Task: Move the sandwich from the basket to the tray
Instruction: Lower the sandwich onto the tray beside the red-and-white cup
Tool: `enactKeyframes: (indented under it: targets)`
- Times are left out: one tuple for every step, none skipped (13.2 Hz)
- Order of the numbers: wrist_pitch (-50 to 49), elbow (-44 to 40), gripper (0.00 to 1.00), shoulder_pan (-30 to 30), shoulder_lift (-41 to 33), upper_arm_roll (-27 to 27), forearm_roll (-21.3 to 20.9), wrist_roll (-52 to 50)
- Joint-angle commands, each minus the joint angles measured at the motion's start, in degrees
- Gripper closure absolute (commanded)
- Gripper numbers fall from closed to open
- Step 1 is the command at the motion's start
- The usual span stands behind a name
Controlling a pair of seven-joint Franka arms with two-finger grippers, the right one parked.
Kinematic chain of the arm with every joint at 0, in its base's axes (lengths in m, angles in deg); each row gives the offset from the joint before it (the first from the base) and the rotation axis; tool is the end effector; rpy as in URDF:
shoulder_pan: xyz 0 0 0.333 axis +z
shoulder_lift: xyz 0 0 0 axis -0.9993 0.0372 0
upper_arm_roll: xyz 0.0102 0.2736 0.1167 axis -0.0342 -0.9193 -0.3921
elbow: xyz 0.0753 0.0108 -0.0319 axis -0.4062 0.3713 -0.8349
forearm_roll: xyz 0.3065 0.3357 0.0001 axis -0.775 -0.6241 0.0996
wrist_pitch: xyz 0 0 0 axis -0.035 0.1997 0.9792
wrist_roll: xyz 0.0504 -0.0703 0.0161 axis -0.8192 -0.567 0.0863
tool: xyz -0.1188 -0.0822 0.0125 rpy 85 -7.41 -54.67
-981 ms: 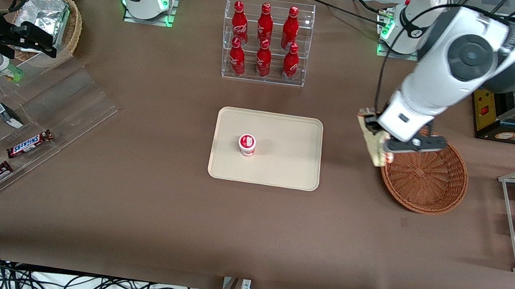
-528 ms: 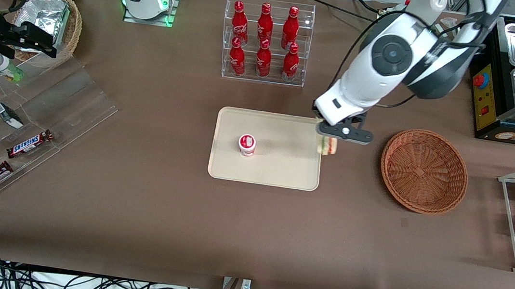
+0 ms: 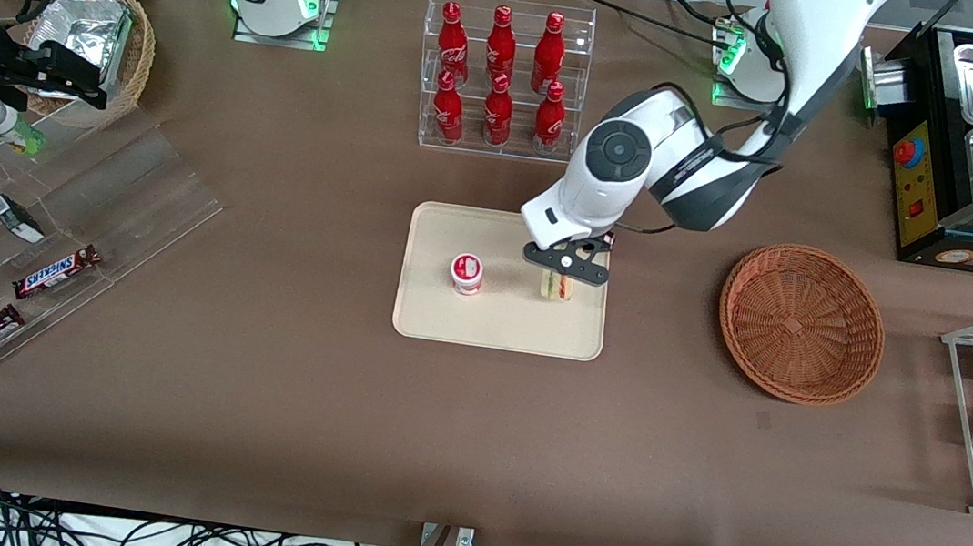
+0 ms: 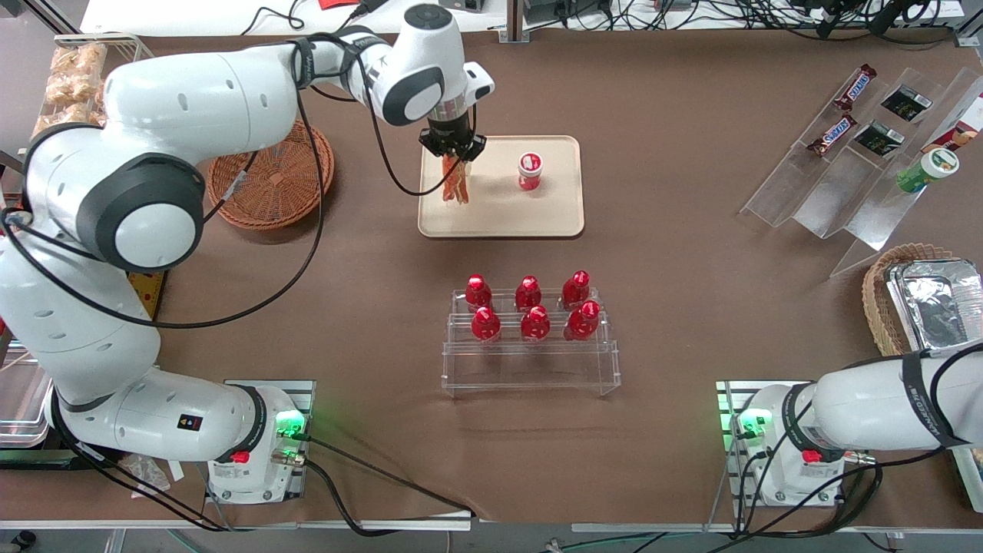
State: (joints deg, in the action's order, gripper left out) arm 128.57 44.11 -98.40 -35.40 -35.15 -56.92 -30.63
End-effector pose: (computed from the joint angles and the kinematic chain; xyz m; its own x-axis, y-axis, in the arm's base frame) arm 0.5460 -0.4315 0.1991 0.9772 -0.1996 -0.0718 -0.1971 -0.9796 0.0401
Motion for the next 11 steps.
enactKeyframes:
  targets:
    - [1.76, -1.26, 1.00, -1.68, 4.33, -0.14, -6.71, -5.56]
    - [2.81, -1.35, 1.00, -1.77, 5.91, -0.23, -8.65, -7.06]
    - [3.86, -1.35, 1.00, -1.78, 6.89, -0.23, -9.89, -8.64]
    - [4.05, -1.35, 1.00, -1.78, 7.50, -0.23, -10.77, -9.44]
    - [4.05, -1.35, 1.00, -1.78, 7.60, -0.32, -10.87, -9.71]
    - [4.13, -1.53, 1.00, -1.78, 8.12, -0.32, -10.96, -9.89]
    - [4.14, -1.70, 1.00, -1.86, 8.47, -0.32, -10.96, -9.97]
    - [4.14, -1.71, 0.85, -1.86, 8.56, -0.41, -10.96, -10.93]
    - [4.14, -1.79, 0.43, -1.86, 8.57, -0.41, -10.96, -12.94]
    - [4.14, -1.79, 0.12, -1.86, 8.30, -0.41, -11.04, -13.92]
    - [4.05, -1.88, 0.00, -1.86, 8.04, -0.41, -10.96, -15.24]
